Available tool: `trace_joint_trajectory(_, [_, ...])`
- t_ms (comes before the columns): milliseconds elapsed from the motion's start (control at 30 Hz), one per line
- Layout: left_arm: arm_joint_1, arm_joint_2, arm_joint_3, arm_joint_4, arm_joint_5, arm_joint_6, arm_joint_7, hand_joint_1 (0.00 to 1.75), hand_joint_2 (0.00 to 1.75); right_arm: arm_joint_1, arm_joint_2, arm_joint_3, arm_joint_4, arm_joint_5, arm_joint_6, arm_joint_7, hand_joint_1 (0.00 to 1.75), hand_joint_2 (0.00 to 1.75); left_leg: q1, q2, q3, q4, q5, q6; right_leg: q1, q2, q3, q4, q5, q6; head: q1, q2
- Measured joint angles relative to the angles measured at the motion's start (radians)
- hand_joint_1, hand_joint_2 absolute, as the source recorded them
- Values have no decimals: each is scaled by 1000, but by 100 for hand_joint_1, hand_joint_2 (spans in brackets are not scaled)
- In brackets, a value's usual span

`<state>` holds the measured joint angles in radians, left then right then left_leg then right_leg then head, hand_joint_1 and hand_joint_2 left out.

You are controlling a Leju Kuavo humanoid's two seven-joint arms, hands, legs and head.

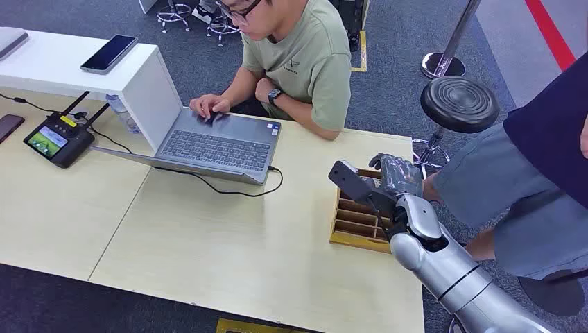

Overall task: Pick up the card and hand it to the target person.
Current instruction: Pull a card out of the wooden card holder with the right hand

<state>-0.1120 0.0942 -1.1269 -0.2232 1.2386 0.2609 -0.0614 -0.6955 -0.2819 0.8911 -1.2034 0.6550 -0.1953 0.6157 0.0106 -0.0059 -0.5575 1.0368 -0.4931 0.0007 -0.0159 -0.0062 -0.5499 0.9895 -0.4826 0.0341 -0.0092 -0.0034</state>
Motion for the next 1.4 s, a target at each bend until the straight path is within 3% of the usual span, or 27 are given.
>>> trace_joint_trajectory(1233, [0, 0, 0, 0, 0, -3, -2, 0, 0, 15, 17, 1, 68, -17, -6, -20, 117, 175, 0, 0, 0, 0, 0, 0, 0, 0, 0, 0, 0, 0, 0, 0])
trace_joint_trajectory(1333, [0, 0, 0, 0, 0, -3, -2, 0, 0, 22, 23, 1, 71, -15, -5, -22, 127, 175, 0, 0, 0, 0, 0, 0, 0, 0, 0, 0, 0, 0, 0, 0])
trace_joint_trajectory(1400, [0, 0, 0, 0, 0, -3, -2, 0, 0, 26, 28, 1, 72, -11, -5, -26, 154, 175, 0, 0, 0, 0, 0, 0, 0, 0, 0, 0, 0, 0, 0, 0])
